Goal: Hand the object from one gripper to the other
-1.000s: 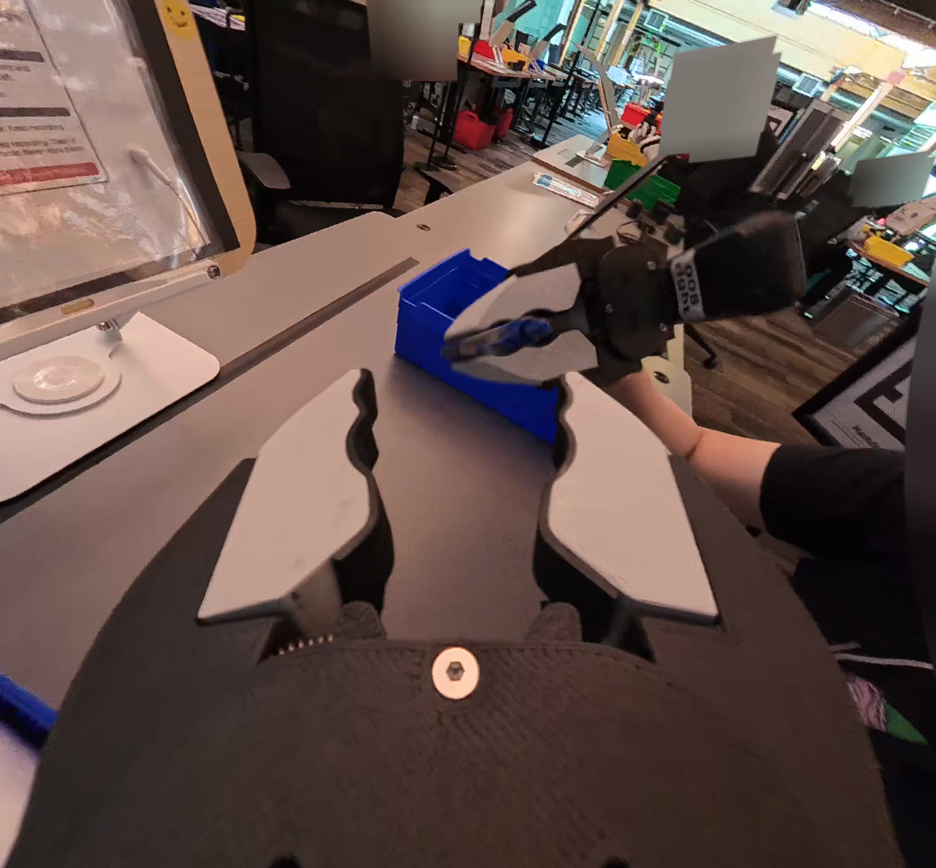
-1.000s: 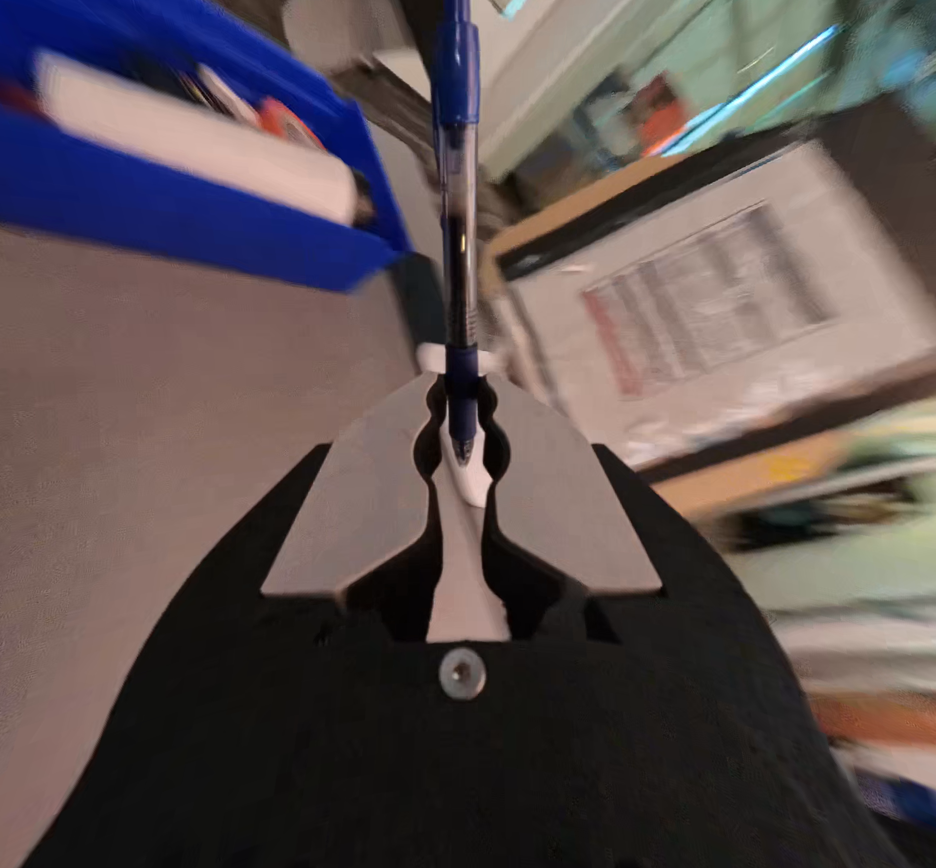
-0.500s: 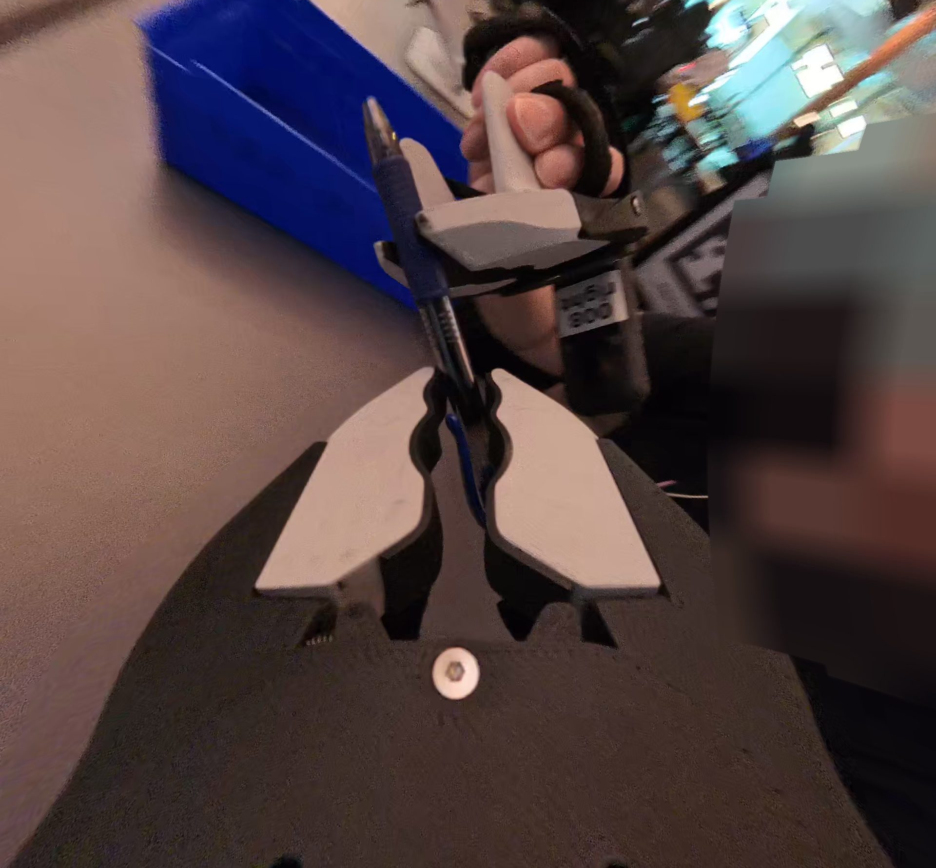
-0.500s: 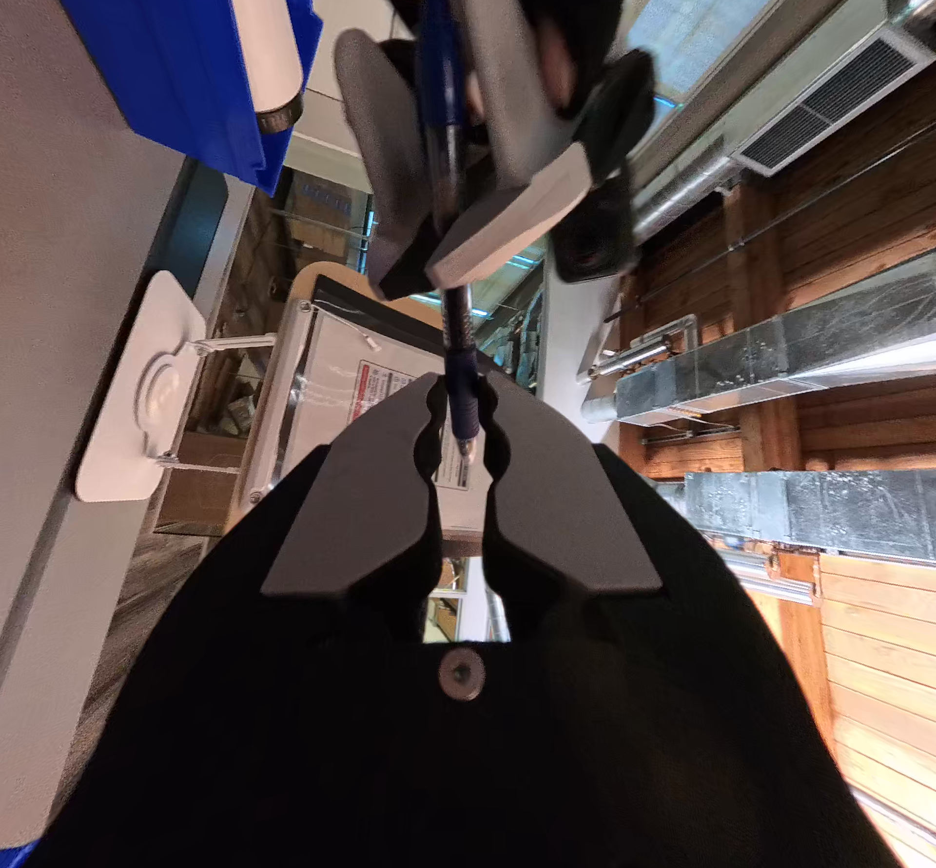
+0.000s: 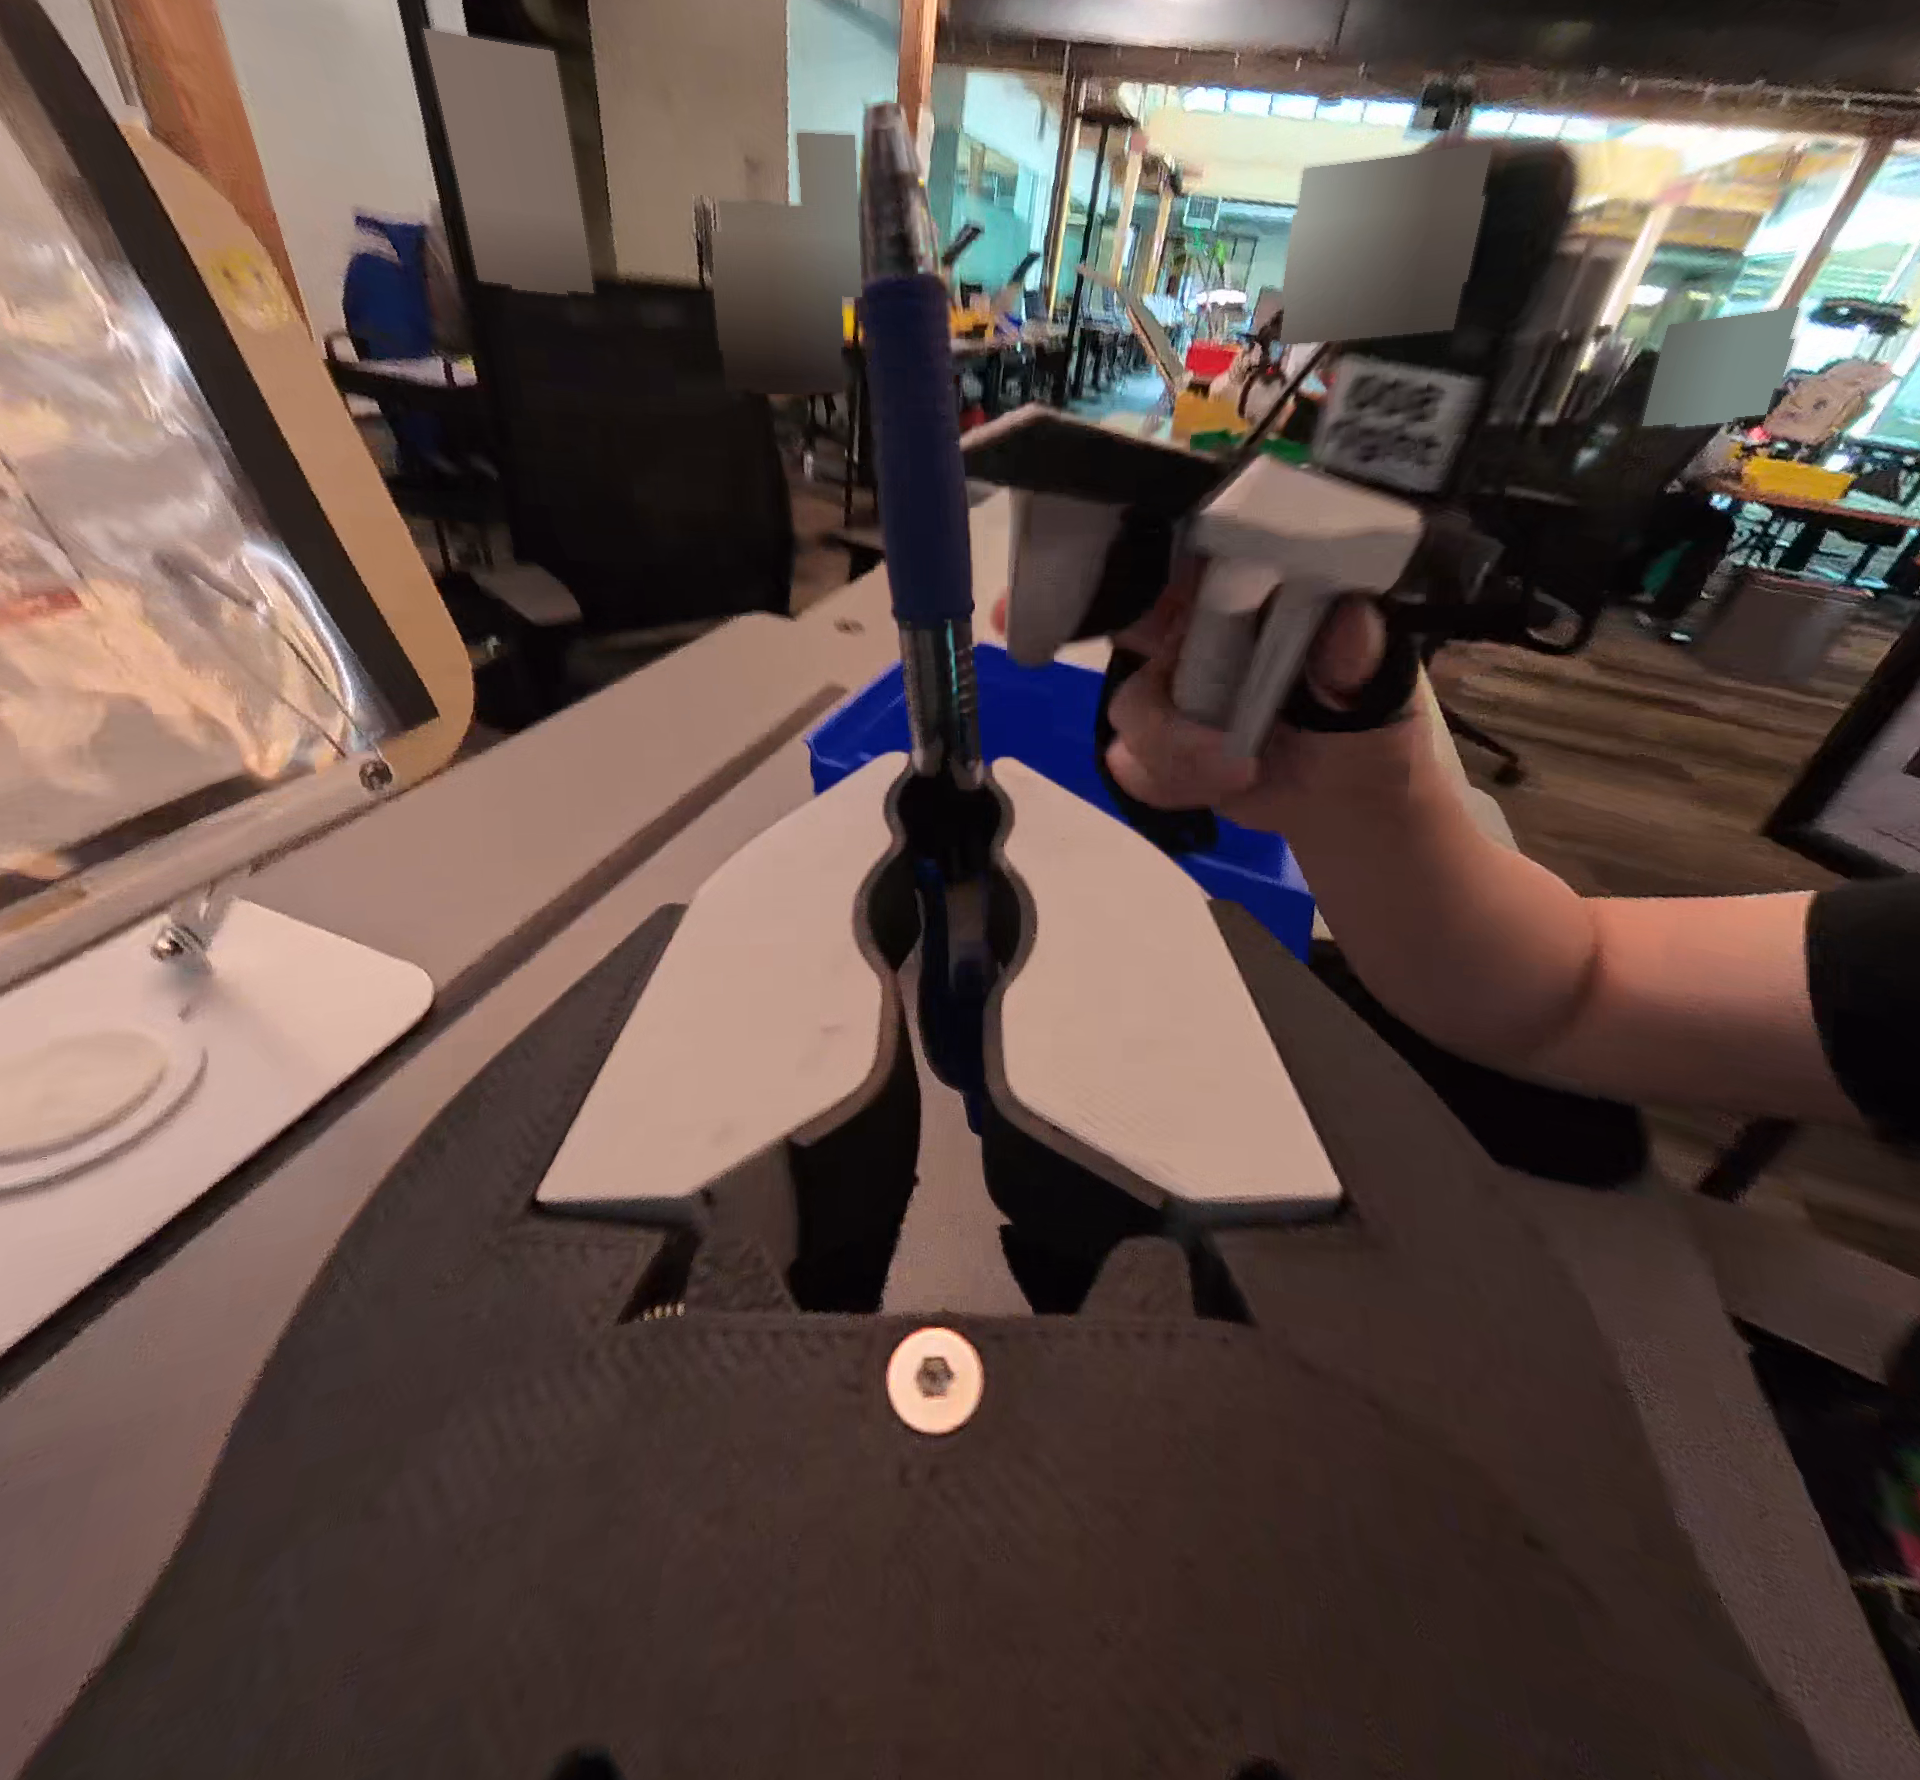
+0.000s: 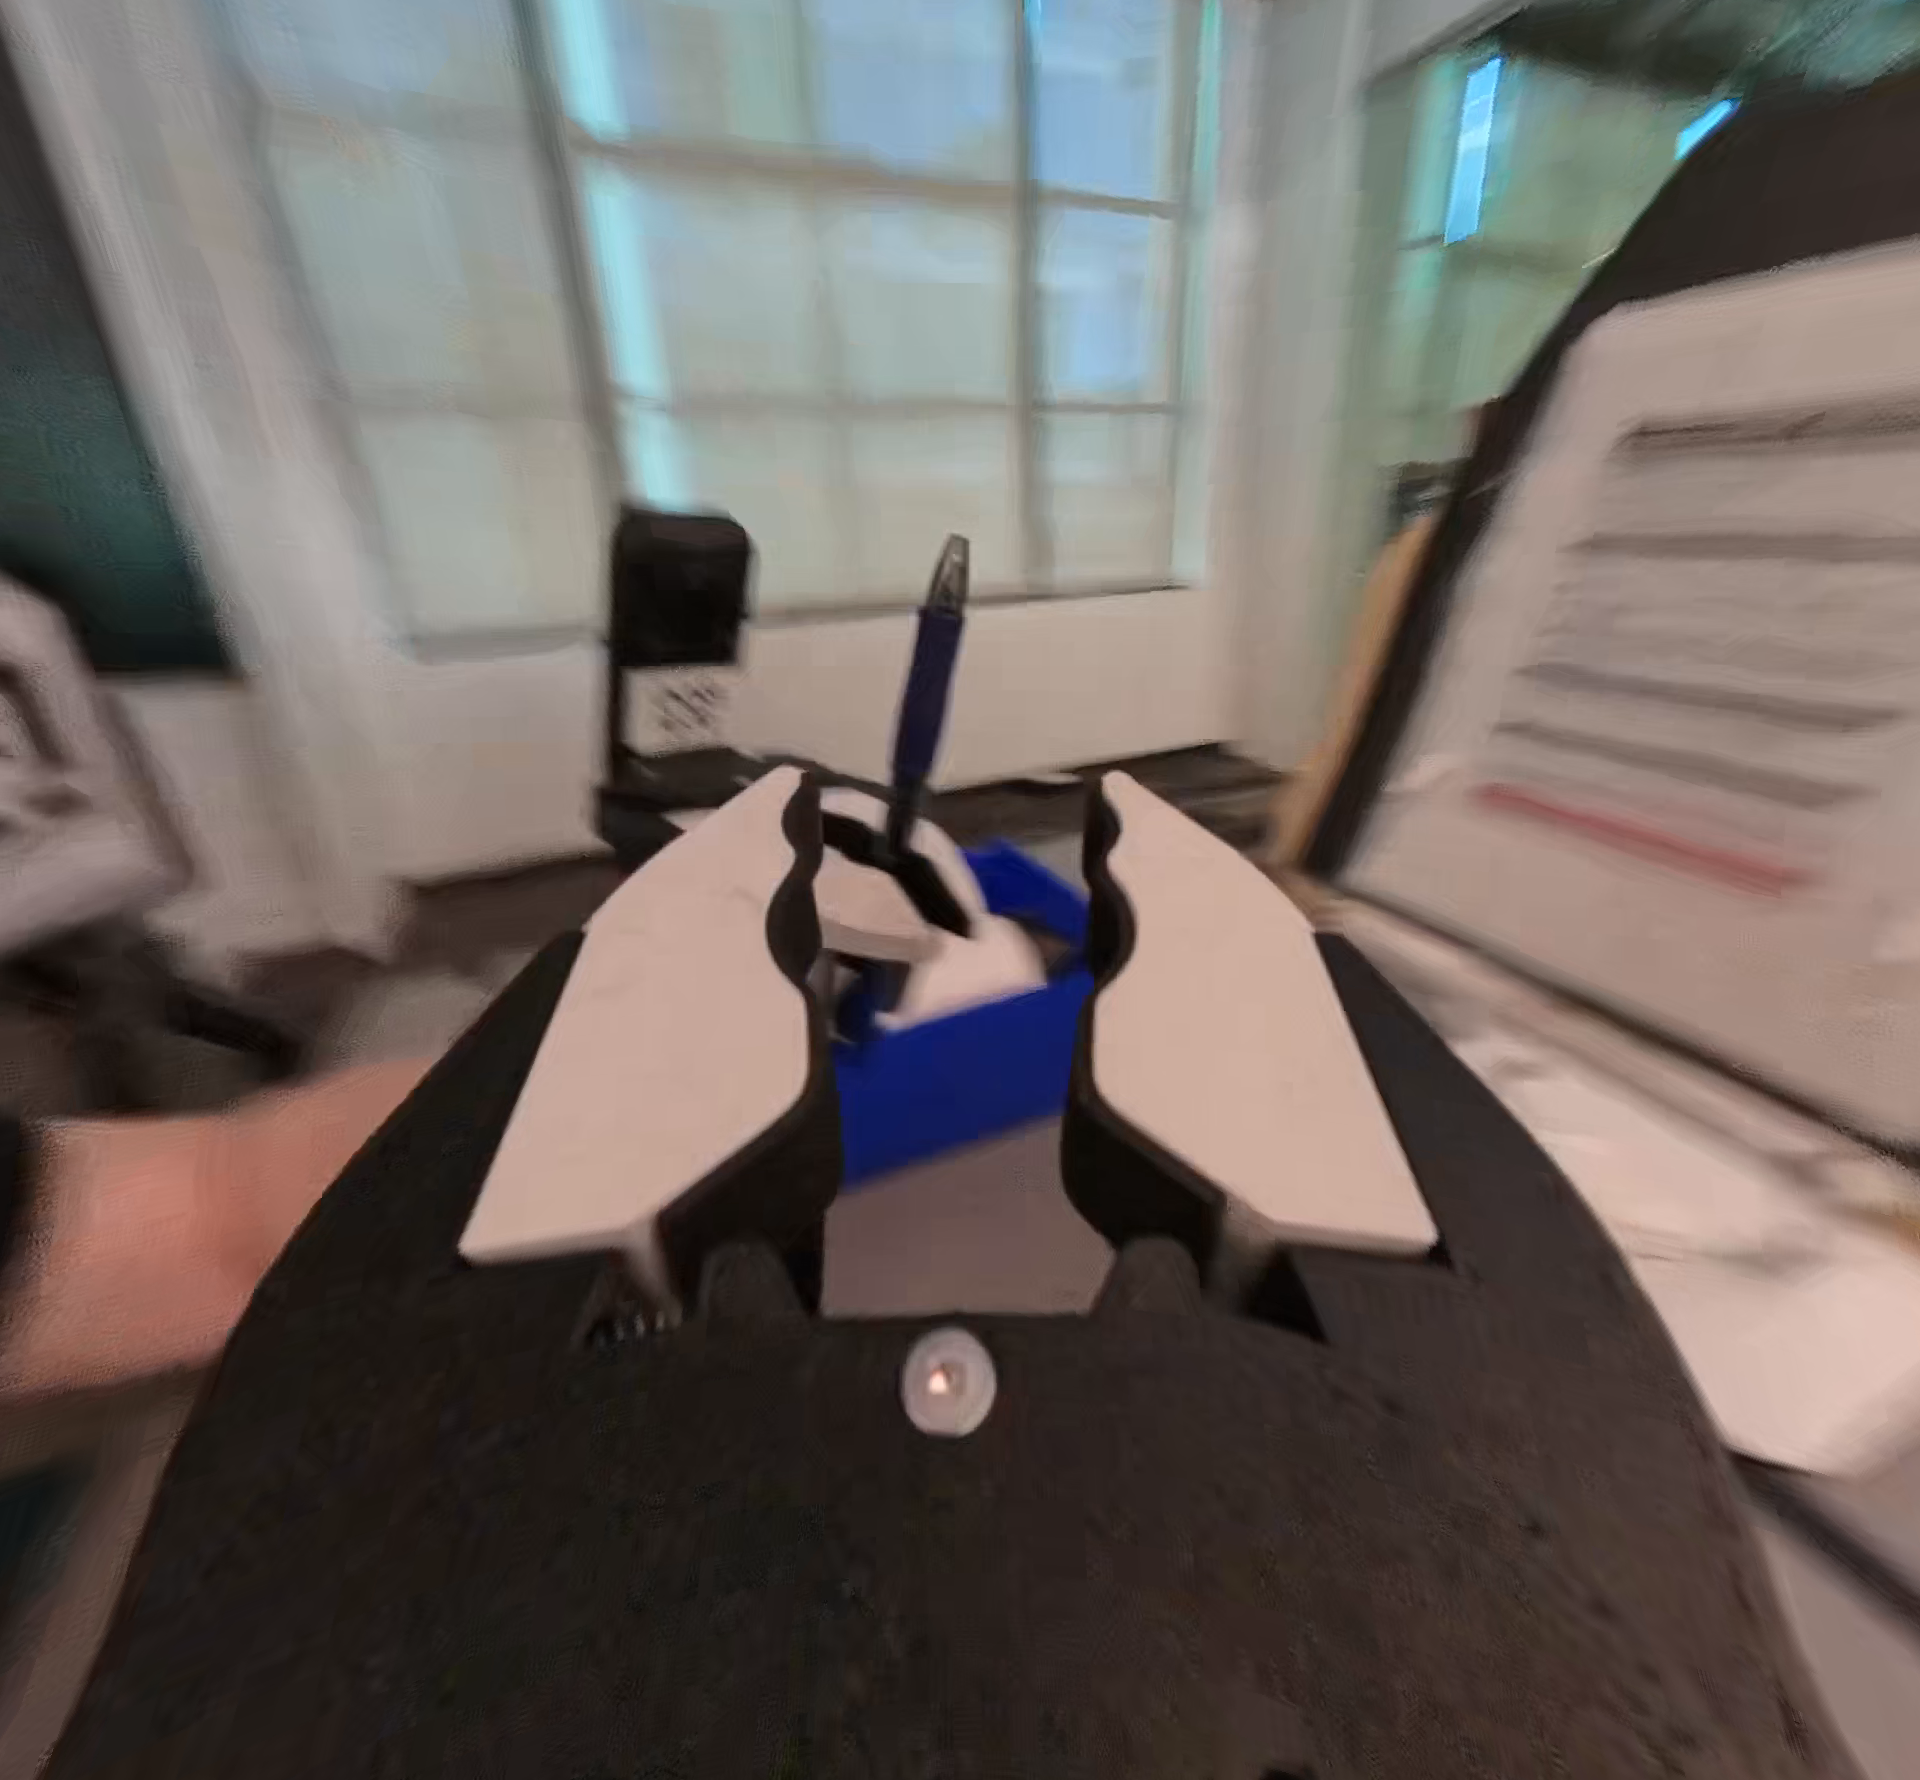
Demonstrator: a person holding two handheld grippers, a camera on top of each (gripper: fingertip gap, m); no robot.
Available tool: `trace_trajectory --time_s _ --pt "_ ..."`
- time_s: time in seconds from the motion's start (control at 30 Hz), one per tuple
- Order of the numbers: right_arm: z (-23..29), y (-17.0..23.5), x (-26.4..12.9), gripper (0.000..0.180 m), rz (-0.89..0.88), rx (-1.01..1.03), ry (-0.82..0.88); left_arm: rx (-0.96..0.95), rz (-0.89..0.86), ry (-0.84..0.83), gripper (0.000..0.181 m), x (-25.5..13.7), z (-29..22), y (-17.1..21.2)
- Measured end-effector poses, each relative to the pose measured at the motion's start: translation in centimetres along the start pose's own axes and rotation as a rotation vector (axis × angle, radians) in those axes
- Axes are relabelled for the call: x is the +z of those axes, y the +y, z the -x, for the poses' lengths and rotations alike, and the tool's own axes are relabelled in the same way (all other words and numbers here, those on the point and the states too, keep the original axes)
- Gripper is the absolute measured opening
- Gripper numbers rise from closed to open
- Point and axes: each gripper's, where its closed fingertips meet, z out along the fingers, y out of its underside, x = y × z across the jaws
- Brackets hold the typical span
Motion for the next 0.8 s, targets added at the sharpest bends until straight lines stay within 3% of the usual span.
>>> trace_trajectory --time_s 0.07,0.23,0.3,0.33,0.43,0.5,0.57,0.7,0.8 --pt "0.3 0.6 0.5 0.049 0.008 0.196 -0.078 0.016 -0.011 0.005 0.007 0.3 -0.6 0.0" --pt "0.9 3.1 1.8 0.047 0.062 0.211 -0.095 0.077 0.056 -0.022 0.007 1.5 -1.2 1.4" --pt "0.5 3.1 1.7 0.034 0.039 0.173 -0.063 0.088 0.075 -0.017 0.007 1.9 -1.5 1.8" --pt "0.6 2.9 1.5 0.015 0.025 0.151 -0.082 0.088 0.086 -0.017 0.007 2.0 -1.6 2.1" --pt "0.4 2.8 0.9 0.012 0.09 0.121 -0.1 0.118 0.129 -0.053 0.009 2.1 -1.0 2.8" --pt "-1.2 1.0 -0.4 0.012 0.069 0.05 -0.019 0.216 0.248 -0.234 0.041 1.2 1.8 3.8" --pt "-3.0 -0.7 -2.1 0.012 0.097 -0.05 0.082 0.361 0.384 -0.465 0.052 -0.5 5.1 4.7" --pt "-6.9 -3.8 -6.8 0.012 0.2 -0.344 0.353 0.817 0.654 -0.88 0.049 -4.1 9.9 5.0" --pt "-9.8 -6.3 -11.2 0.012 0.283 -0.614 0.606 1.179 0.782 -1.033 0.034 -4.5 10.8 4.9"
